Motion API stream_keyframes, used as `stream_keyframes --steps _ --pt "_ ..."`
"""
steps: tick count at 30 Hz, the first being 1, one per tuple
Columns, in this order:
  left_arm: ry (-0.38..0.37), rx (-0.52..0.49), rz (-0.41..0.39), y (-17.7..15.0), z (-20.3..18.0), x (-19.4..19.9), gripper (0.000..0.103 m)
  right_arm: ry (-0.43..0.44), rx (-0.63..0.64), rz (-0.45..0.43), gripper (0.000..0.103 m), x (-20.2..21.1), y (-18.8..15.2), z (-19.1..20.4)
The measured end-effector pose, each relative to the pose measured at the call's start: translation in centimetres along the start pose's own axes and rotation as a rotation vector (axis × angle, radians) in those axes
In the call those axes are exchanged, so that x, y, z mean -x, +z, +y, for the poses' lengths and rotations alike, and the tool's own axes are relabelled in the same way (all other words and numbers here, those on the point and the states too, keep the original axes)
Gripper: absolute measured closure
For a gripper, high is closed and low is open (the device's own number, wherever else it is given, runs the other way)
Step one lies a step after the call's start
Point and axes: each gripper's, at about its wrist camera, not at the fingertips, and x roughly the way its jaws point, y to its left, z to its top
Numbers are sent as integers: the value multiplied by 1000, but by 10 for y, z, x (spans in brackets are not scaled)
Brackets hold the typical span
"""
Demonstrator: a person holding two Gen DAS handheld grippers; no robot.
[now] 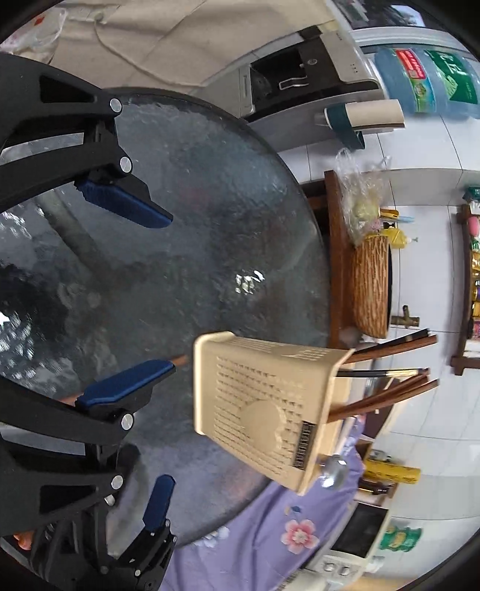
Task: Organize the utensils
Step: 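Move both tools down toward the clear spoon and last chopstick on the table, then grasp the clear plastic spoon handle with the right tool while the left tool approaches a chopstick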
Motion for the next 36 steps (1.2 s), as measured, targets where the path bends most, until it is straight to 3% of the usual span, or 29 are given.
stream_keyframes --steps 5,17,23,27,36 --pt "-1 -7 28 -9 -1 -5 33 4 11 62 48 -22 -16 7" --pt "-6 18 79 -22 5 -21 35 -16 51 134 49 -49 -19 15" --pt "-8 0 101 -22 0 -28 39 -31 55 121 51 -55 -17 21" --pt "-14 -11 117 -20 -6 -35 40 -37 54 115 66 -58 -13 22" --pt "-42 -42 168 -12 -30 -57 48 -38 52 111 66 -52 -16 11"
